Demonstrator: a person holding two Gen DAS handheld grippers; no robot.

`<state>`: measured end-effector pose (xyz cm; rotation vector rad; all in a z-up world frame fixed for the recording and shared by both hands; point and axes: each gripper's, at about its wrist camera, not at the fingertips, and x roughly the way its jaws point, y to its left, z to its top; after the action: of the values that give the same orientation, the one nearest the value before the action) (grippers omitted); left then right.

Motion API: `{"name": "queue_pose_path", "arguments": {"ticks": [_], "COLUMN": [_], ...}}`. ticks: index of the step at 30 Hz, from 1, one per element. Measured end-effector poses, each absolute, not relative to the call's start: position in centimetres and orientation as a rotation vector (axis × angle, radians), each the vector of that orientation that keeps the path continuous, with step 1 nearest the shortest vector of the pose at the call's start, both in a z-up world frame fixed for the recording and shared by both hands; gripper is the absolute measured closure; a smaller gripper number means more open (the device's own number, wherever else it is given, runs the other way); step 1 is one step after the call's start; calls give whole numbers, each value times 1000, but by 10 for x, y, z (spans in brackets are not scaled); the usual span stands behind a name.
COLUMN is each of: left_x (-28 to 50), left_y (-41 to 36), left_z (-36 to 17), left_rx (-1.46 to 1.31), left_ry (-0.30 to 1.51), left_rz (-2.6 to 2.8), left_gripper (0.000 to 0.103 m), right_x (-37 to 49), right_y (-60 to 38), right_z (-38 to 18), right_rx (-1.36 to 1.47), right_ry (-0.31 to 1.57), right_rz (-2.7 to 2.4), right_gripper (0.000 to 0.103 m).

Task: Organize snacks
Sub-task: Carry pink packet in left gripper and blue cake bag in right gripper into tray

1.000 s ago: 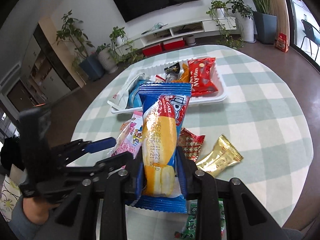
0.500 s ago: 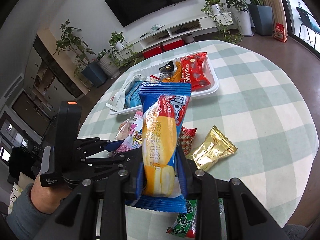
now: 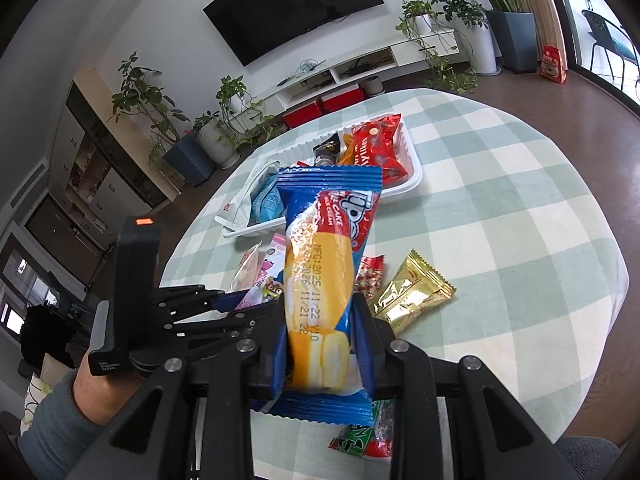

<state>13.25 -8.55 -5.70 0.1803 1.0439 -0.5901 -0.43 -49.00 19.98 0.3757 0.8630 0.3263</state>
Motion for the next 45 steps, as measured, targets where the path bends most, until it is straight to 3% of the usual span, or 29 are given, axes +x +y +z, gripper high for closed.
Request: {"name": "queue_pose_path", "arguments": {"ticks": [10,23,28,34,45], "left_x": [127,226,270,300,323], "left_y": [-25,5,-21,-46,-66], "left_z": [-7,57,42,9,-34], "left_rx": [-148,-259,-244,-202,-158], "left_ry": [942,806,857,915,965], "left_rz": [-643,-580,-560,-530,-497], "left_gripper": [79,79,79,79,79], "right_x": [4,82,148,208,244], "right_y": [-512,-535,-499,-459,-435], "right_z": [207,274,268,221,172], "right_rx": [446,343,298,214,168], "right_ry": [837,734,807,935,1057], "right_rz": [320,257,330,333,313], "right_gripper": [72,72,72,72,72]}}
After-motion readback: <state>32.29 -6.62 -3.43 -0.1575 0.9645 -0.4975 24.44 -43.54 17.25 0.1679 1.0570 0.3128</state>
